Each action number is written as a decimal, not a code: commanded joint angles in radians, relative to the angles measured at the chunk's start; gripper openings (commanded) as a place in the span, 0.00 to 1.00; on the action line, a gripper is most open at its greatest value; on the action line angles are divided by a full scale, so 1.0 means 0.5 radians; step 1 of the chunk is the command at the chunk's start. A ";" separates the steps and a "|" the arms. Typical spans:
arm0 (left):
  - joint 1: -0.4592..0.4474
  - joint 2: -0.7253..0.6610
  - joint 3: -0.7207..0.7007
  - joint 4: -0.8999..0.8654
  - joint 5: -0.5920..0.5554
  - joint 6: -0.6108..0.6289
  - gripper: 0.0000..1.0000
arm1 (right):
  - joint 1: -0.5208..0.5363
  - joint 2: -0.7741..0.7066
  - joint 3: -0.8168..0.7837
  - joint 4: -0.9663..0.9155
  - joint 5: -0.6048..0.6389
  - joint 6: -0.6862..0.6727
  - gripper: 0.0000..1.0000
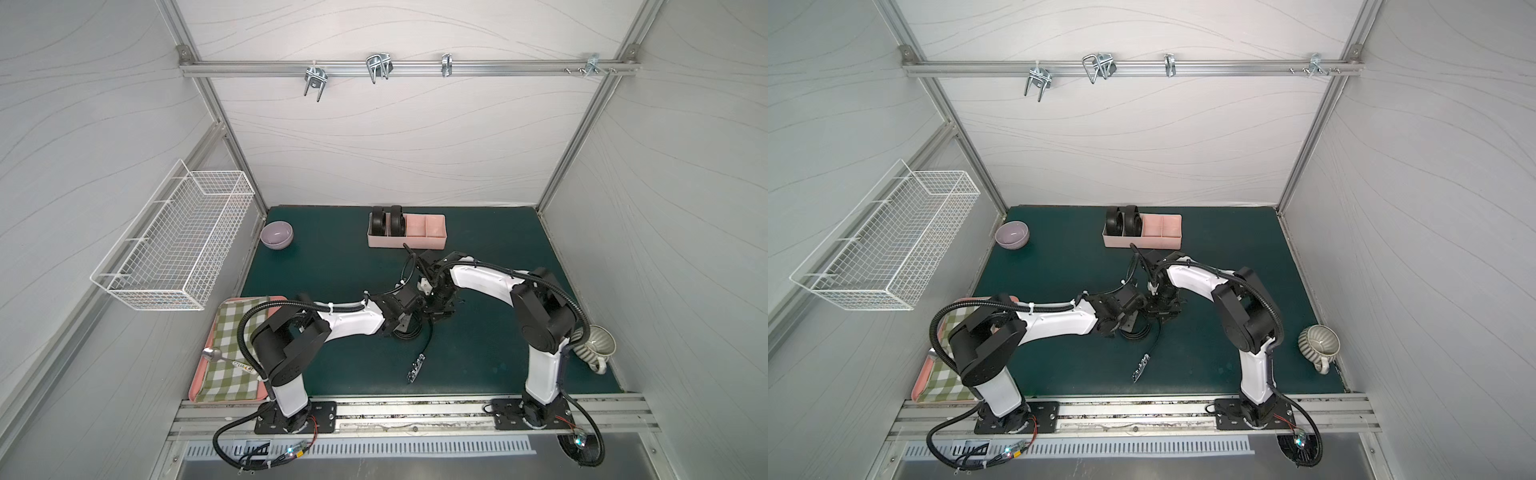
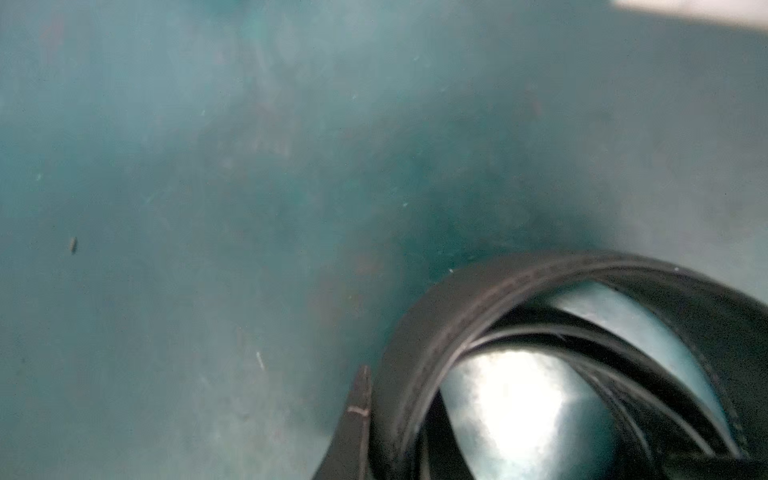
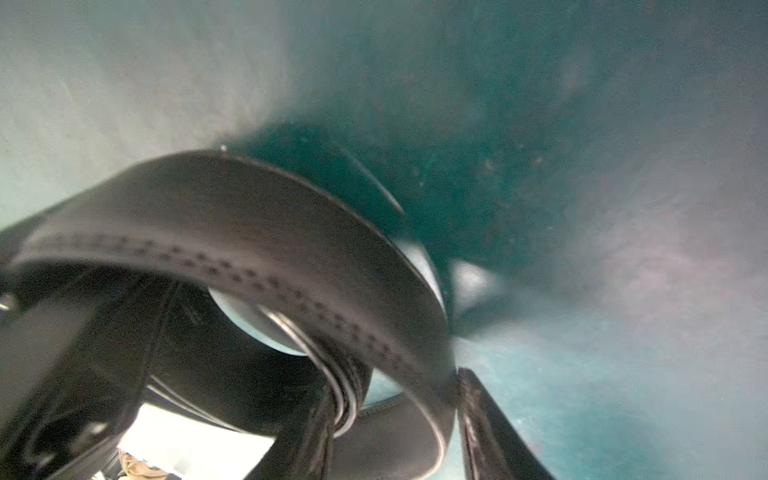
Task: Place the belts into the storage roll
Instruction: Roll the belt.
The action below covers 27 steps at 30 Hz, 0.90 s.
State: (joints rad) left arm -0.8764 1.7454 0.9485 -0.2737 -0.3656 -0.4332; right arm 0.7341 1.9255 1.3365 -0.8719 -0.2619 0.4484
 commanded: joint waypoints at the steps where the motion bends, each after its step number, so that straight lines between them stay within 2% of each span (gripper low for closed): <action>1: 0.013 0.035 0.106 0.018 -0.170 -0.189 0.07 | 0.042 0.038 -0.071 -0.008 -0.135 0.137 0.53; 2: 0.013 0.039 0.101 0.022 -0.165 -0.203 0.07 | 0.046 0.042 -0.082 0.010 -0.142 0.163 0.63; 3: 0.013 0.039 0.097 0.028 -0.163 -0.213 0.07 | 0.053 0.044 -0.099 0.036 -0.164 0.188 0.64; 12: 0.019 0.042 0.067 0.063 -0.164 -0.339 0.07 | 0.088 -0.039 -0.307 0.362 -0.366 0.485 0.58; 23: 0.041 0.015 0.039 0.087 -0.108 -0.393 0.08 | 0.167 -0.062 -0.433 0.637 -0.522 0.777 0.56; 27: 0.047 0.009 0.027 0.091 -0.079 -0.417 0.08 | 0.167 -0.053 -0.487 0.786 -0.589 0.906 0.49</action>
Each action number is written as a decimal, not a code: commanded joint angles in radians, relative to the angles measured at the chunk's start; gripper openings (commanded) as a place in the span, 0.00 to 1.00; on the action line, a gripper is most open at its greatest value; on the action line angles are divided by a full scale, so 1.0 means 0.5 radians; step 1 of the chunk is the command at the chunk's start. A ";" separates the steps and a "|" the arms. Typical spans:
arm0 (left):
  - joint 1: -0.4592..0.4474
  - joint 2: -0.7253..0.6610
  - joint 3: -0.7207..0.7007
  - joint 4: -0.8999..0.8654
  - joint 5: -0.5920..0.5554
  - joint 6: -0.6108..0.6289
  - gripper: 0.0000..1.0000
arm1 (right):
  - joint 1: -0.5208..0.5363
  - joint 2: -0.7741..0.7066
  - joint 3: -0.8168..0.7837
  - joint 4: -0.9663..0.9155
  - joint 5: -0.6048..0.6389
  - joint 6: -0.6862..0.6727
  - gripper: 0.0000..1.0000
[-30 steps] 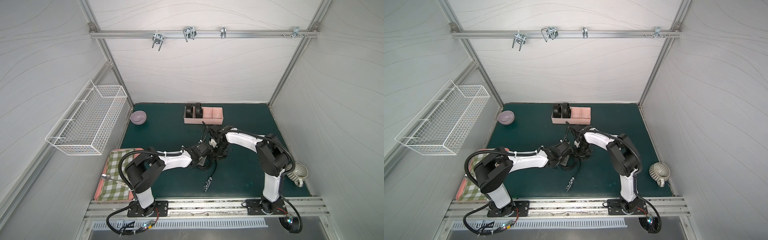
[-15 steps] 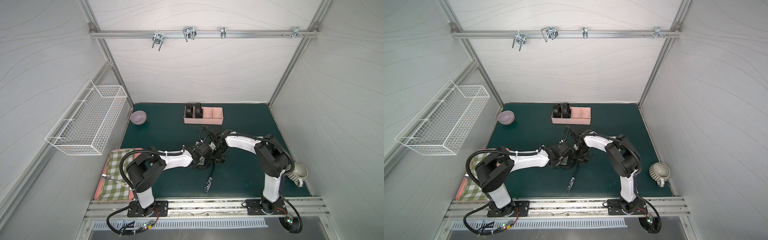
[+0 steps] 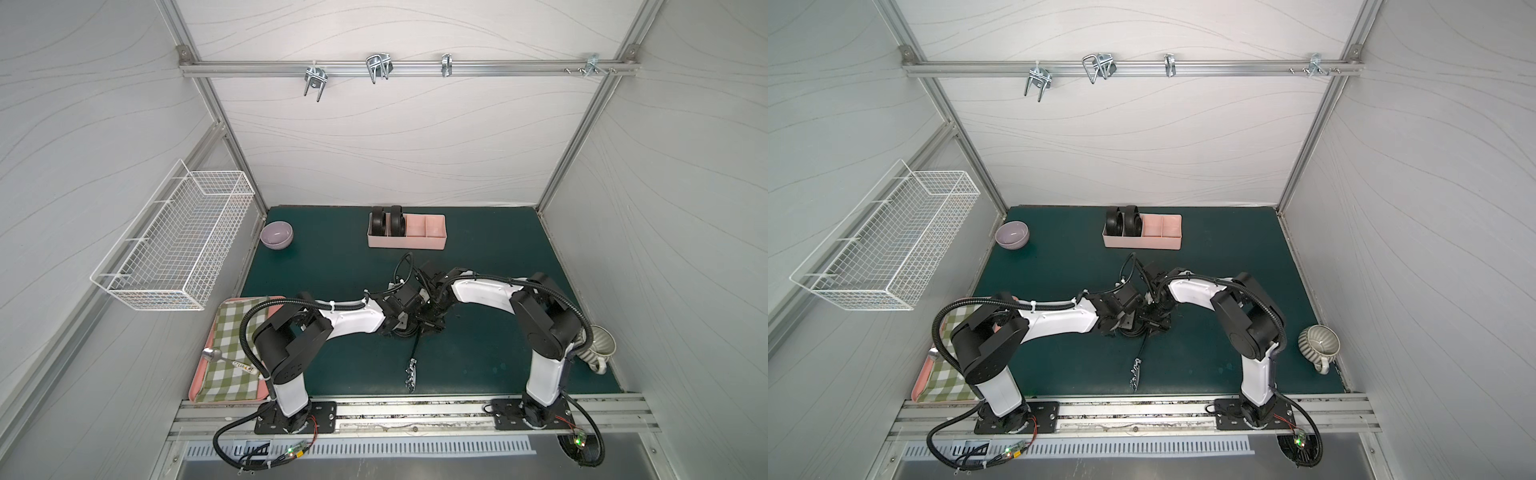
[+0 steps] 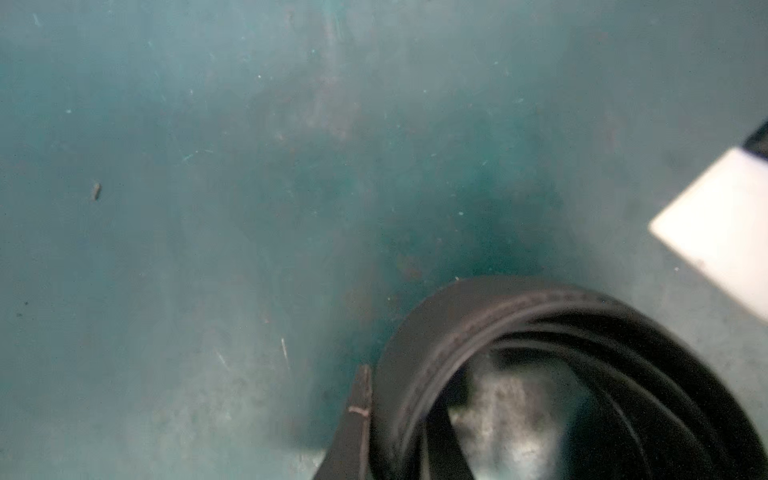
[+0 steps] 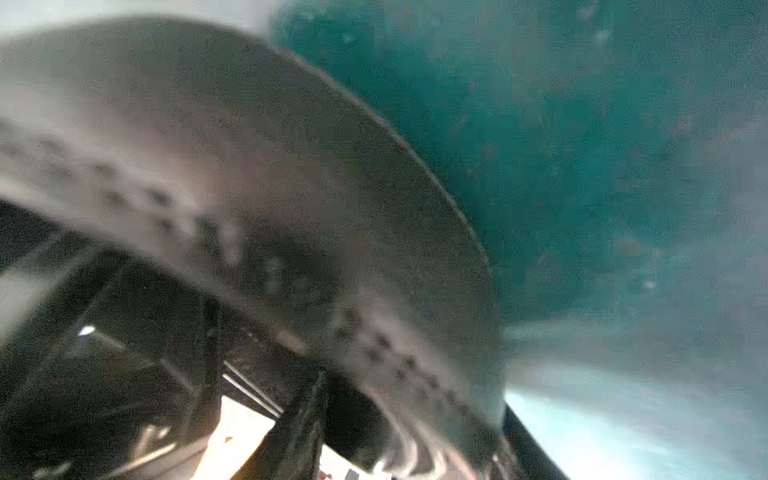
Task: Place the belts into the storage roll
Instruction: Roll the belt.
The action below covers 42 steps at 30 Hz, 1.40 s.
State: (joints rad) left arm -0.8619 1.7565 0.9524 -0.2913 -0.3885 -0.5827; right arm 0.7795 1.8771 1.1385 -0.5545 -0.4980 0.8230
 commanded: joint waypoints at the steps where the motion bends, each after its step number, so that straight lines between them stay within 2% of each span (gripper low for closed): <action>1: 0.018 -0.020 0.016 0.125 -0.028 -0.127 0.08 | 0.083 0.041 -0.103 0.186 -0.136 0.182 0.45; 7: 0.020 -0.087 -0.034 0.152 0.031 -0.171 0.08 | 0.090 0.032 -0.114 0.216 -0.121 0.221 0.20; 9: 0.021 -0.141 -0.061 0.173 0.071 -0.187 0.08 | 0.086 0.031 -0.123 0.222 -0.110 0.217 0.08; 12: 0.020 -0.246 -0.098 0.198 0.152 -0.199 0.10 | 0.085 0.021 -0.121 0.201 -0.094 0.182 0.00; 15: 0.021 -0.432 -0.125 0.187 0.219 -0.194 0.26 | 0.086 -0.023 -0.099 0.117 -0.021 0.106 0.00; 18: 0.021 -0.720 -0.127 0.128 0.274 -0.146 0.57 | 0.084 -0.123 -0.103 0.030 0.079 -0.019 0.00; 20: 0.021 -0.941 -0.128 0.062 0.293 -0.110 0.72 | 0.075 -0.213 -0.112 -0.030 0.172 -0.130 0.00; 22: 0.021 -1.167 -0.160 0.010 0.312 -0.074 0.83 | 0.052 -0.309 -0.120 -0.101 0.263 -0.242 0.00; 23: 0.021 -1.294 -0.208 0.002 0.339 -0.053 0.98 | 0.035 -0.369 -0.128 -0.116 0.285 -0.313 0.00; 27: 0.021 -1.706 -0.432 0.102 0.538 0.098 0.99 | 0.020 -0.567 -0.074 -0.266 0.477 -0.662 0.00; 29: 0.026 -1.772 -0.446 0.038 0.599 0.135 0.99 | 0.025 -0.665 -0.036 -0.325 0.611 -0.866 0.00; 31: 0.080 -1.751 -0.422 0.010 0.832 0.166 0.99 | 0.048 -0.764 0.004 -0.384 0.796 -1.059 0.00; 33: 0.178 -1.693 -0.425 0.107 1.193 0.128 0.99 | 0.089 -0.858 0.030 -0.409 0.963 -1.281 0.00; 35: 0.202 -1.636 -0.411 0.195 1.403 0.132 0.99 | 0.108 -0.931 0.055 -0.434 1.079 -1.434 0.00; 42: 0.224 -1.316 -0.064 -0.058 1.585 0.376 0.99 | 0.194 -1.134 0.118 -0.504 1.365 -1.776 0.00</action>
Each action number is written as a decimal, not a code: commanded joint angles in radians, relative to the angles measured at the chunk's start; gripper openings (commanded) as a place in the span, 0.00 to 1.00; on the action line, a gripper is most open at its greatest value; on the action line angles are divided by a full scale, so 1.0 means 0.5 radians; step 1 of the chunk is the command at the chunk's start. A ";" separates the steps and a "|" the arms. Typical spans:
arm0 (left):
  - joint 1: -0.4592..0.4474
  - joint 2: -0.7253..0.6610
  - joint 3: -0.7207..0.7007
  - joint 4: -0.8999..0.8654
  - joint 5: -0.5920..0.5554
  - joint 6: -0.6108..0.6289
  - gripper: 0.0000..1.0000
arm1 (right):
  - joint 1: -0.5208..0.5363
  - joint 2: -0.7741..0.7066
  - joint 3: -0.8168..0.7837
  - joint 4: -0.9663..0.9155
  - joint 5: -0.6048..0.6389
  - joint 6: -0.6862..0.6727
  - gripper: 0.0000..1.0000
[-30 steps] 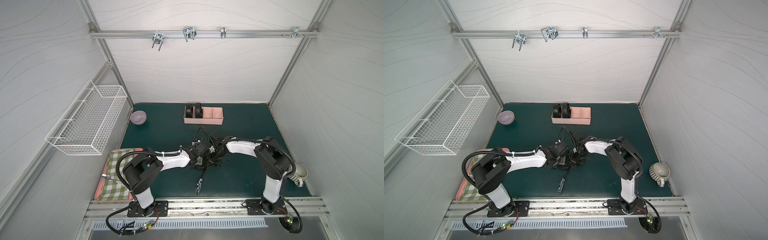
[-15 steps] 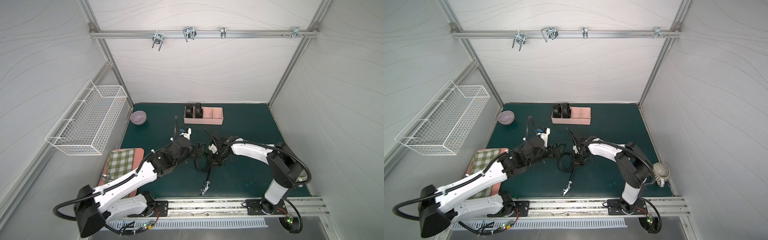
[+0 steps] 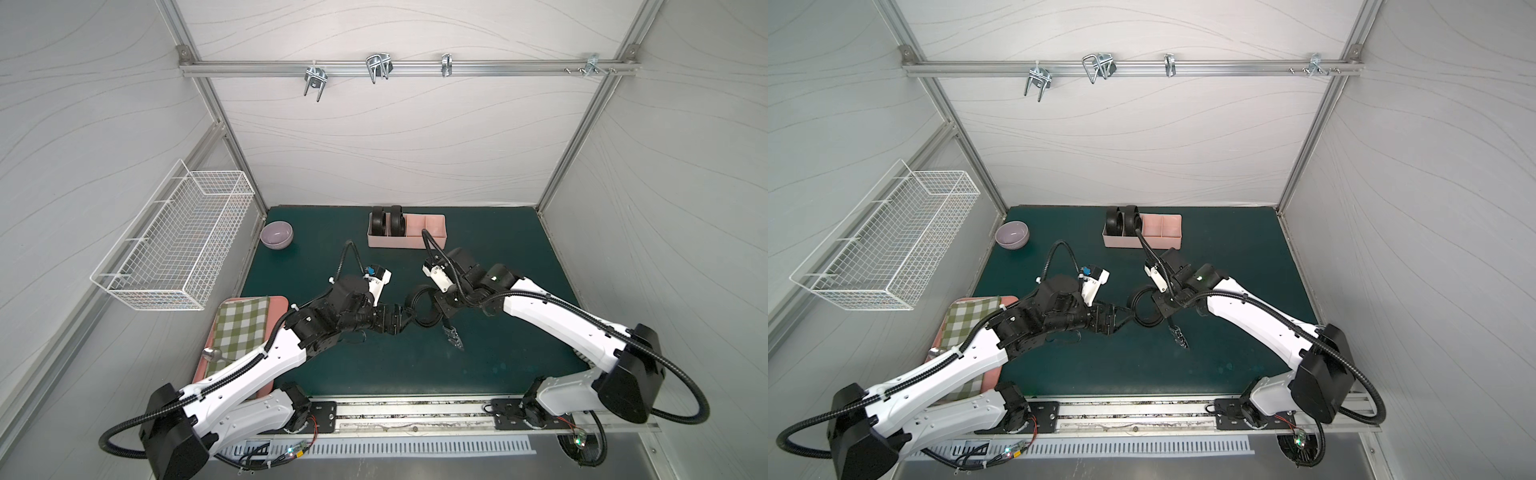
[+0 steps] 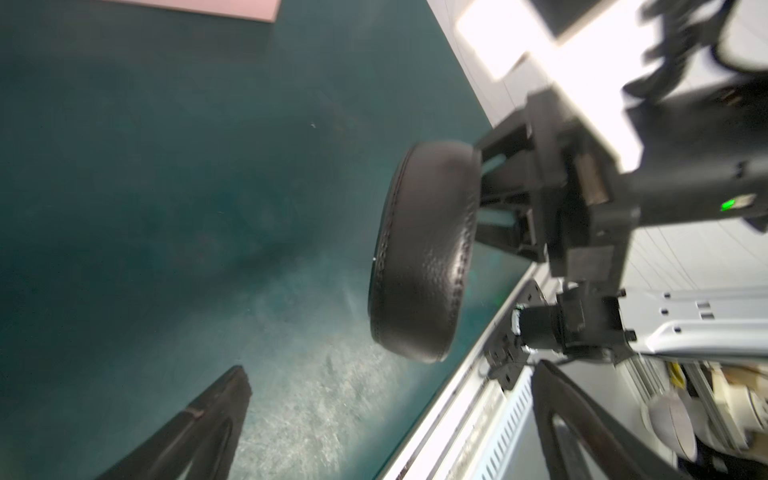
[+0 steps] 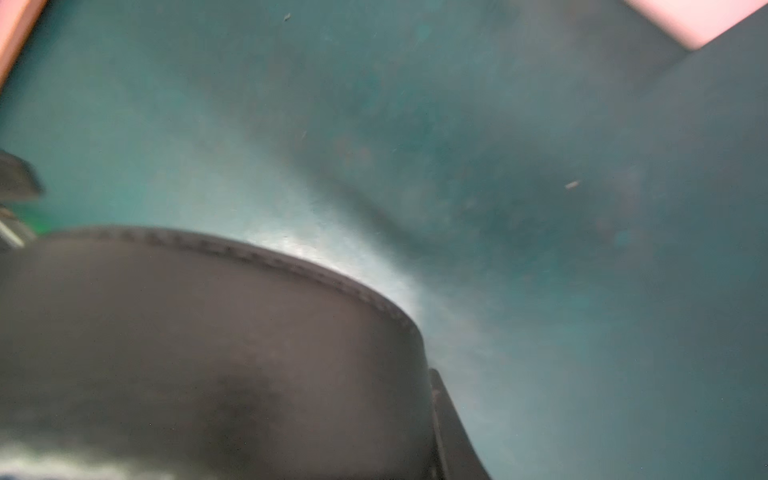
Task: Place the belts into the storage roll
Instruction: Roll the belt.
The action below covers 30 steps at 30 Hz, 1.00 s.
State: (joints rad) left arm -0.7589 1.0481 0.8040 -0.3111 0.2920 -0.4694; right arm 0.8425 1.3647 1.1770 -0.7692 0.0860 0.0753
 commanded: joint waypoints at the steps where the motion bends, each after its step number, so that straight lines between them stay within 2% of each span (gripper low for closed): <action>1: 0.024 0.146 0.279 -0.049 0.250 0.174 0.99 | 0.084 -0.130 0.039 -0.072 0.232 -0.315 0.00; 6: 0.021 0.274 0.412 -0.055 0.302 0.240 0.99 | 0.102 -0.175 0.060 -0.130 0.305 -0.402 0.00; 17: 0.021 0.502 0.702 -0.320 0.358 0.454 0.84 | 0.122 -0.320 0.048 -0.152 0.294 -0.423 0.00; 24: -0.001 0.594 0.809 -0.385 0.358 0.519 0.82 | 0.160 -0.359 0.019 -0.152 0.256 -0.415 0.00; 27: -0.036 0.665 0.870 -0.418 0.342 0.548 0.77 | 0.185 -0.364 0.009 -0.152 0.247 -0.415 0.00; 30: -0.059 0.727 0.918 -0.438 0.371 0.566 0.67 | 0.195 -0.370 0.000 -0.150 0.261 -0.404 0.00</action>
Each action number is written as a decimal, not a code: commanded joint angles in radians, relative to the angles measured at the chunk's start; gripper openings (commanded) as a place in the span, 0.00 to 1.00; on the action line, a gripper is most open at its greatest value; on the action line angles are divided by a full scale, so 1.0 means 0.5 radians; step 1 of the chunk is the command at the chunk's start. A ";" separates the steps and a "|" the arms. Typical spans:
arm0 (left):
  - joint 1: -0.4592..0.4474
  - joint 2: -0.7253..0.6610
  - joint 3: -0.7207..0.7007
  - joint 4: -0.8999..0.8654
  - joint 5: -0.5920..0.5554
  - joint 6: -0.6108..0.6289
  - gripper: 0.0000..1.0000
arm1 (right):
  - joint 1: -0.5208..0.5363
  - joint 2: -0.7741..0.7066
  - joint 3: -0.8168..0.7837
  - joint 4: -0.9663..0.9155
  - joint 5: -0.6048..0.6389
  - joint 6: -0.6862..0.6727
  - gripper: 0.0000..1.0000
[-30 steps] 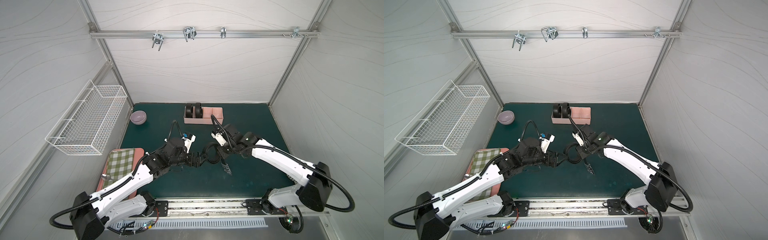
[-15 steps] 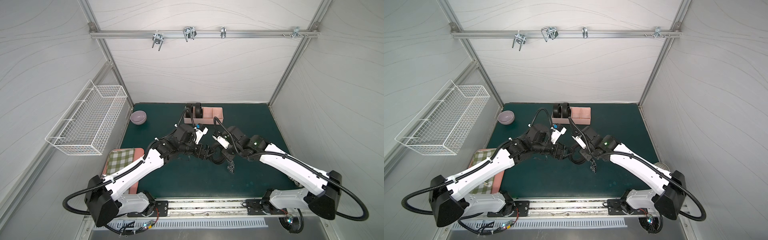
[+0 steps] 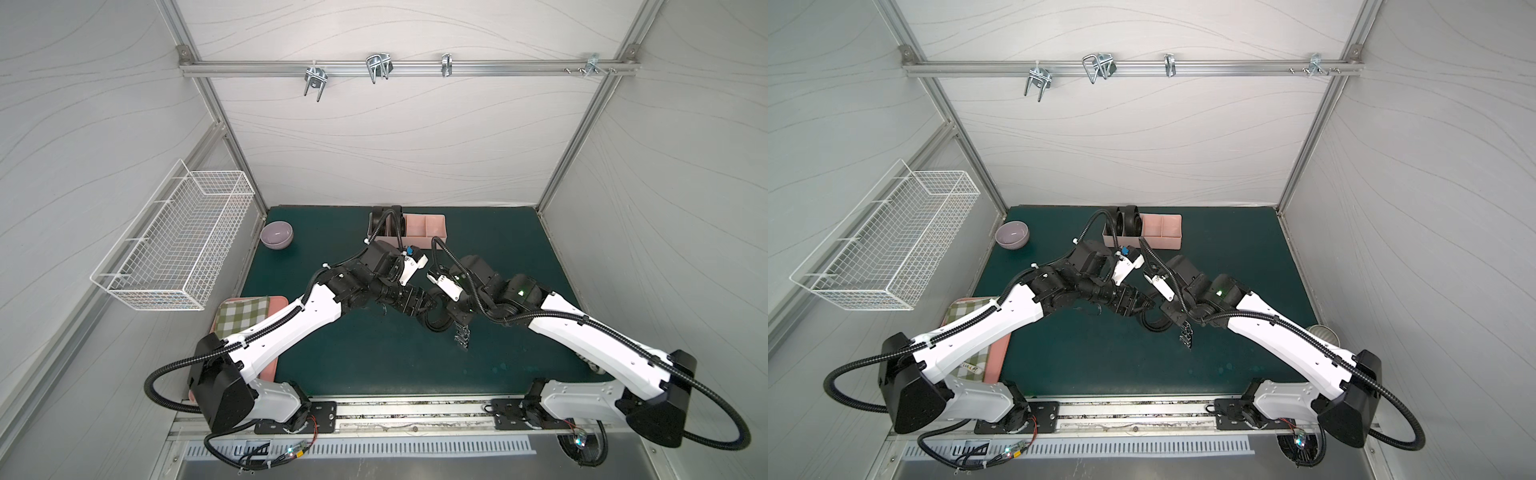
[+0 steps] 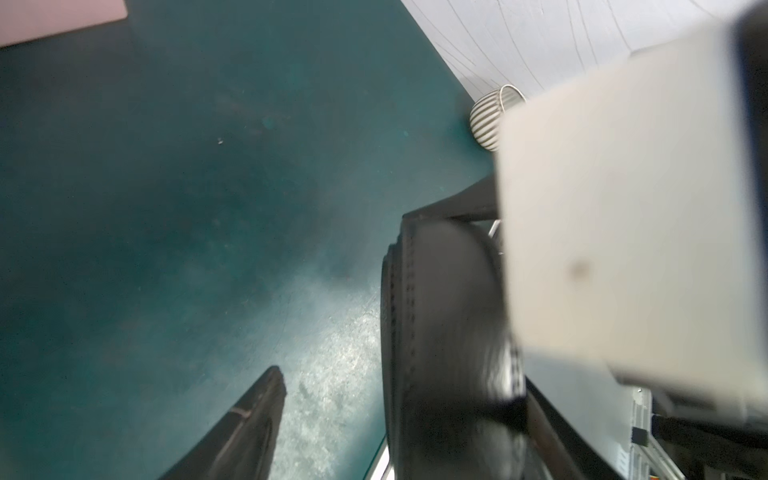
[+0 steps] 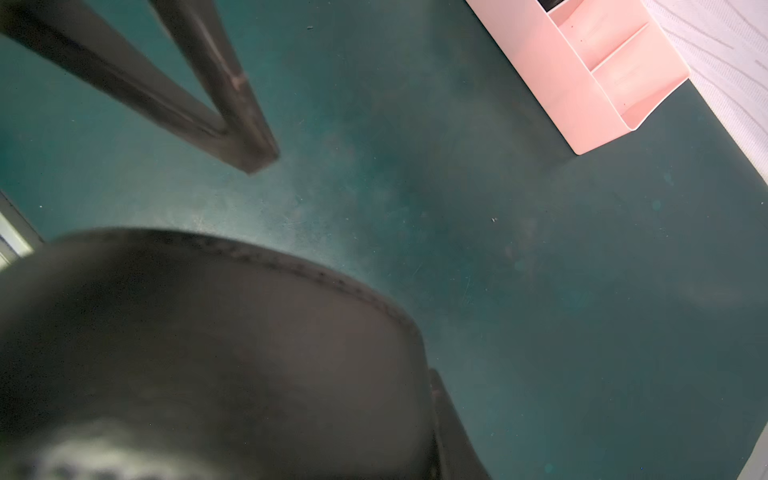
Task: Place the belts into the storage roll
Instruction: Roll the belt.
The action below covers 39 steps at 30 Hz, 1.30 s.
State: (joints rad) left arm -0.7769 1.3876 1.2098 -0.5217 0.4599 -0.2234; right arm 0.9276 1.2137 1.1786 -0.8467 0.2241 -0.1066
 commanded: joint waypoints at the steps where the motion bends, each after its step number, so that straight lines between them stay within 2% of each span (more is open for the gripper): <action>1: -0.031 0.070 0.125 -0.034 0.041 0.086 0.65 | 0.026 -0.065 -0.007 0.006 -0.012 -0.040 0.00; 4: -0.043 0.108 0.153 -0.061 0.069 0.107 0.53 | 0.026 -0.071 -0.015 0.015 -0.013 -0.033 0.00; 7: -0.046 0.126 0.170 -0.083 0.093 0.127 0.34 | 0.026 -0.079 -0.026 0.030 -0.007 -0.030 0.00; 9: -0.046 0.120 0.173 -0.094 0.077 0.133 0.27 | 0.026 -0.076 -0.029 0.031 -0.003 -0.031 0.00; 14: -0.046 0.082 0.174 -0.107 0.040 0.134 0.23 | 0.023 -0.068 -0.048 0.056 -0.015 0.017 0.00; 17: -0.055 0.060 0.182 -0.126 0.008 0.145 0.20 | -0.016 -0.080 -0.053 0.095 -0.107 0.098 0.00; 21: -0.094 0.044 0.278 -0.219 -0.097 0.177 0.15 | -0.177 -0.129 -0.119 0.214 -0.351 0.217 0.13; 24: -0.114 0.033 0.354 -0.281 -0.180 0.183 0.13 | -0.268 -0.167 -0.188 0.304 -0.462 0.268 0.18; 27: -0.118 0.026 0.403 -0.324 -0.250 0.180 0.11 | -0.327 -0.219 -0.284 0.426 -0.533 0.326 0.28; 33: -0.132 -0.004 0.427 -0.316 -0.328 0.164 0.09 | -0.504 -0.293 -0.466 0.697 -0.829 0.543 0.34; 39: -0.137 -0.049 0.410 -0.249 -0.433 0.142 0.09 | -0.534 -0.316 -0.578 0.882 -0.979 0.794 0.39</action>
State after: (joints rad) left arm -0.8394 1.4162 1.3640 -0.6930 0.2554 -0.1677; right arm 0.6708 1.0813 0.9085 -0.4885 -0.2142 0.2047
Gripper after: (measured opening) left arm 0.299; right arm 0.389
